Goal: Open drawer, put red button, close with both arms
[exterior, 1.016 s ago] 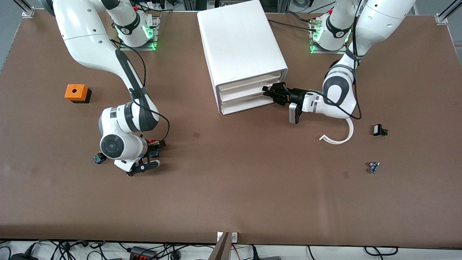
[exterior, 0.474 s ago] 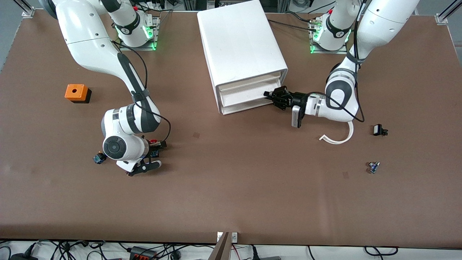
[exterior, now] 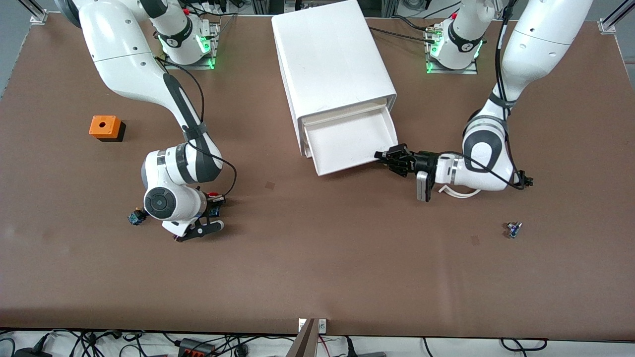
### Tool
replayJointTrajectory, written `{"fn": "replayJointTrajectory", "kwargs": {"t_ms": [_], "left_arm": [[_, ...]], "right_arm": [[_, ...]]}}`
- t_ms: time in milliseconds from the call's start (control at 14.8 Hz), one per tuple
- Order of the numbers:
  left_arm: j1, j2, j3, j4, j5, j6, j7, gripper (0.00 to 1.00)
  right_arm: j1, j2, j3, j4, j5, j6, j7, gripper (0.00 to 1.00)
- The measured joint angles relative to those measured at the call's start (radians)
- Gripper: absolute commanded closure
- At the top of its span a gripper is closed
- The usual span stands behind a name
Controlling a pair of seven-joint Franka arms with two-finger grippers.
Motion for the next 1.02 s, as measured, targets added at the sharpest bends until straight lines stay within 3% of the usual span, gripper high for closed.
{"fn": "replayJointTrajectory", "kwargs": {"t_ms": [339, 677, 1016], "left_arm": [[0.03, 0.019, 0.013, 0.079, 0.07, -0.021, -0.068, 0.0], [0.092, -0.012, 0.014, 0.228, 0.239, -0.223, -0.493, 0.0], [0.09, -0.127, 0.008, 0.359, 0.629, -0.445, -0.864, 0.0]], "right_arm": [[0.013, -0.065, 0.001, 0.076, 0.017, -0.016, 0.002, 1.0], [0.148, -0.115, 0.002, 0.258, 0.019, -0.161, 0.011, 1.0], [0.303, -0.121, 0.001, 0.347, 0.018, -0.176, 0.088, 1.0]]}}
